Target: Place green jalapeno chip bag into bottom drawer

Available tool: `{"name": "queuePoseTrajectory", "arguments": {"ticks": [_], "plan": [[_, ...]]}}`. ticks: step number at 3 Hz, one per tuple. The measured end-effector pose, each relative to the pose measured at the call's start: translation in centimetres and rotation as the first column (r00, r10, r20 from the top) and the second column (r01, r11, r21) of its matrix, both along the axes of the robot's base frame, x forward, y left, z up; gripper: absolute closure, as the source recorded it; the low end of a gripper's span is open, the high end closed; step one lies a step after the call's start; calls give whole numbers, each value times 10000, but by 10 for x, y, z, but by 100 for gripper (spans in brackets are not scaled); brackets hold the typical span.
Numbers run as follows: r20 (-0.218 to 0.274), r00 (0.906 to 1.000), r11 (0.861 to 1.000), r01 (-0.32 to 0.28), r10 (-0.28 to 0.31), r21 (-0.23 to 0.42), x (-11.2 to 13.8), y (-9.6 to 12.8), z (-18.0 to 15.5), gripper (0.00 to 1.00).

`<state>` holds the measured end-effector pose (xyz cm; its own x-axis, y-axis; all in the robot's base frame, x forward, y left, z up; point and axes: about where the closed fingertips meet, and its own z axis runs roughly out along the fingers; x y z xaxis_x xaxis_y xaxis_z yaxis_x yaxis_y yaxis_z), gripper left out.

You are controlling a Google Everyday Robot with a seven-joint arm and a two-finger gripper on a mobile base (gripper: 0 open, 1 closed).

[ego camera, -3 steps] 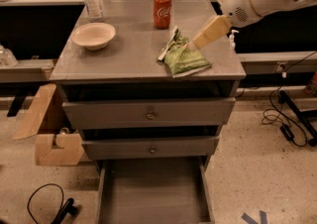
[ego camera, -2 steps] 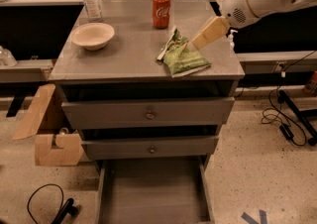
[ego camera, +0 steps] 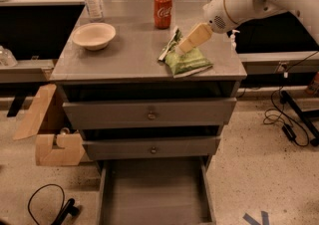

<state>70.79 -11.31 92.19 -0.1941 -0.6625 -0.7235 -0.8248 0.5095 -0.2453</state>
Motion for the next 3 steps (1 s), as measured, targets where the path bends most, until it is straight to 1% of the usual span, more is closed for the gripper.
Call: {"name": "queuePoseTrajectory", "arguments": {"ticks": [1,2,3], "plan": [[-262,9997,10000,11,-9,78,22,14,-24,0],[-533,9986,9998,40,-28,208,37,24,-47,0],[-846,9964,9995,118,-94,287,45,28,-67,0]]}}
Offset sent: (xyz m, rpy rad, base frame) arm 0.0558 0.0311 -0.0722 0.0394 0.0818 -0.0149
